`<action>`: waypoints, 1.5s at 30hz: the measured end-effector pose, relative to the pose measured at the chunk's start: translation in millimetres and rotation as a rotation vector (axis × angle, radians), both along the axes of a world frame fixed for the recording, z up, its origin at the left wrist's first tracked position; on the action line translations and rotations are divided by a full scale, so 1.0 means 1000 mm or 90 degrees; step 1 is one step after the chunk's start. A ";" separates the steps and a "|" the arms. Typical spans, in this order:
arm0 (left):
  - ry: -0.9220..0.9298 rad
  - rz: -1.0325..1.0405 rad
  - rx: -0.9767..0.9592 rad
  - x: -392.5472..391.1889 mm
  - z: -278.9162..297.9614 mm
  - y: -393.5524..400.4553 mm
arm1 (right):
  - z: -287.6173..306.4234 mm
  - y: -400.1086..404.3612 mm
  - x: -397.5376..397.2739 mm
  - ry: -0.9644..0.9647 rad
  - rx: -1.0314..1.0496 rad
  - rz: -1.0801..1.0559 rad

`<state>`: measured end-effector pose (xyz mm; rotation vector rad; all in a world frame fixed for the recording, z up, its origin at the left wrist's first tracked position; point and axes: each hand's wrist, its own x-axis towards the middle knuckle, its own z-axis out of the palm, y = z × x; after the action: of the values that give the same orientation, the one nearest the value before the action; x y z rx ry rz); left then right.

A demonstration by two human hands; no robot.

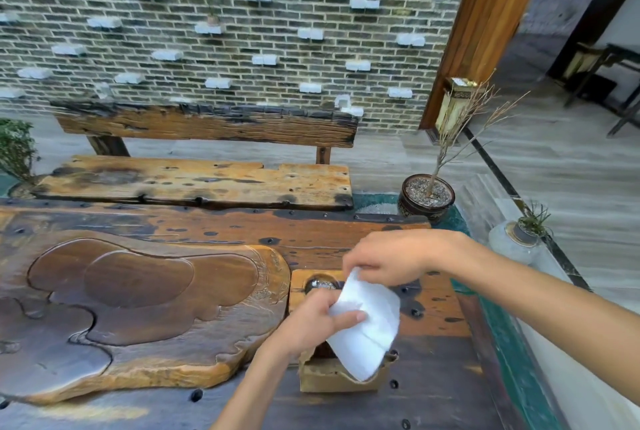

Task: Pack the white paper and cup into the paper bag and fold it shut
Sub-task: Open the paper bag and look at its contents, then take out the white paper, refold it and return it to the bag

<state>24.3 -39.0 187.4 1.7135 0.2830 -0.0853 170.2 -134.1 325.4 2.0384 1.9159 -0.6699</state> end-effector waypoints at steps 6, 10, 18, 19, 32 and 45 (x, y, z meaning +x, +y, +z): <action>-0.047 0.182 -0.170 -0.006 0.012 -0.005 | -0.022 -0.027 0.021 0.318 0.395 -0.433; -0.044 0.265 -0.285 -0.007 0.012 -0.010 | -0.067 -0.055 0.004 0.564 0.380 -0.752; -0.030 0.250 -0.331 -0.002 0.010 -0.014 | -0.100 -0.071 -0.038 0.799 0.345 -0.770; -0.034 0.247 -0.327 -0.002 0.011 -0.014 | -0.098 -0.068 -0.040 0.785 0.369 -0.756; -0.078 0.221 -0.153 -0.005 0.028 0.001 | -0.090 -0.057 -0.045 0.634 0.497 -0.722; -0.127 0.249 -0.088 -0.014 0.039 0.013 | -0.077 -0.073 -0.031 0.613 0.483 -0.692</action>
<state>9.8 -25.9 226.1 1.4897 0.4471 0.3435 139.0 -207.5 248.4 3.8057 1.2516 -1.5326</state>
